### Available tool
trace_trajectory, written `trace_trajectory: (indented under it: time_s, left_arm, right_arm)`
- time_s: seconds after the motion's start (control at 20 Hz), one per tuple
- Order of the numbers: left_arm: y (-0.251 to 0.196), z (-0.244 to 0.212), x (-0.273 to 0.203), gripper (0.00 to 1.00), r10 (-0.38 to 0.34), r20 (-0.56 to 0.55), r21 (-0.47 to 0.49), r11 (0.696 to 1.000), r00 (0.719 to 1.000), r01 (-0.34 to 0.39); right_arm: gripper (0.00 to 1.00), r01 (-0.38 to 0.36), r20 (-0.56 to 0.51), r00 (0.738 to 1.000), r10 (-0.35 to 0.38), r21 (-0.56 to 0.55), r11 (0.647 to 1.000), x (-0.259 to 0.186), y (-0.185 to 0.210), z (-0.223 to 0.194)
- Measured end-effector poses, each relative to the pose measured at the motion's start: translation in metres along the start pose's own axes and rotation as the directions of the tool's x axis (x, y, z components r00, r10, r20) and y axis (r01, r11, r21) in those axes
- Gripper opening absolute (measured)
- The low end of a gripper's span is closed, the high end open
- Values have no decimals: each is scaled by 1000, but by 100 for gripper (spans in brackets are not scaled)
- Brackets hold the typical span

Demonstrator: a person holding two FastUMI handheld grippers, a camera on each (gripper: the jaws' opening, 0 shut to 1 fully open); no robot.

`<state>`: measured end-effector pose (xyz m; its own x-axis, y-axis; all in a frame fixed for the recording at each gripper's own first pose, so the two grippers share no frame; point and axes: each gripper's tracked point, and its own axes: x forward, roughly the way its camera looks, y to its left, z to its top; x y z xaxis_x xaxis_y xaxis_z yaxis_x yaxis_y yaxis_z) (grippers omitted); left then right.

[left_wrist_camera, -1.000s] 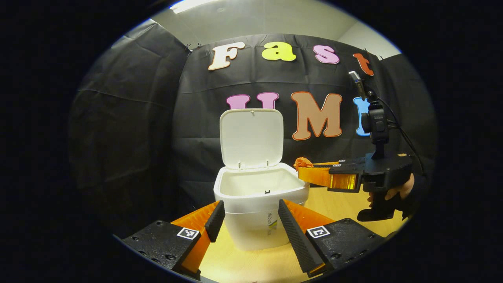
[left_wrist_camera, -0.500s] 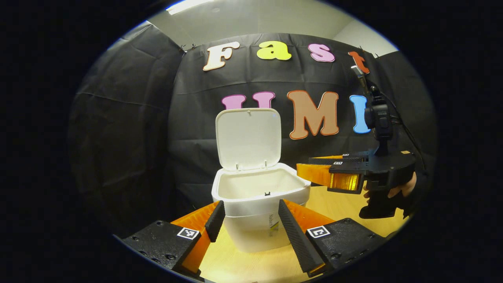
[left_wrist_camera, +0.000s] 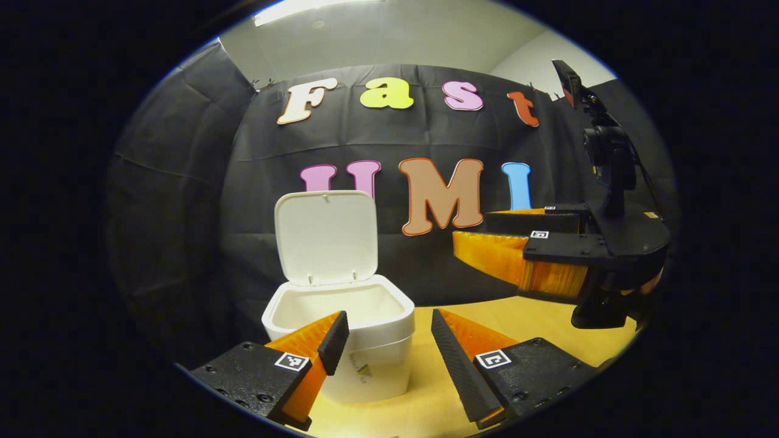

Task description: Press the lid of the desktop garbage bin to open it, pick up the crumpled paper on the desktop and throw it into the bin, then pick up the pop can on the desktop and drop it into the bin, and finally close the garbage bin lid.

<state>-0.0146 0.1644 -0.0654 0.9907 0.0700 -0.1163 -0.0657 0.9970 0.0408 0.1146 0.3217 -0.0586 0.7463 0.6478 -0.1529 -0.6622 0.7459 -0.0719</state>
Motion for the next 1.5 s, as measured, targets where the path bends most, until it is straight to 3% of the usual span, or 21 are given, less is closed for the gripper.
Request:
trace_trajectory:
  time_s: [0.2, 0.45, 0.65, 0.9, 1.1, 1.5]
  left_arm:
    - [-41, 5, 6, 84, -69, 12, -7, 998, 998, 70]
    - [-93, 2, 10, 84, -155, 1, -11, 988, 988, 155]
    - [-126, -5, 11, 84, -196, -13, -8, 981, 981, 196]
    - [-150, -35, 17, 84, -193, -49, 13, 981, 980, 194]
    - [-164, -80, 22, 84, -192, -138, 32, 980, 972, 198]
    - [-157, -174, 36, 84, -125, -322, 38, 989, 938, 144]
  right_arm:
    - [96, 137, 27, 990, -137, 18, 990, -51, -59, 13]
    - [96, 296, 37, 954, -297, 33, 955, -123, -122, 14]
    - [96, 416, 12, 908, -420, 105, 903, -184, -165, -2]
    - [96, 542, -53, 839, -542, 170, 823, -250, -195, -47]
    - [96, 586, -135, 810, -571, 221, 780, -283, -194, -85]
    - [96, 563, -306, 815, -492, 217, 798, -292, -163, -153]
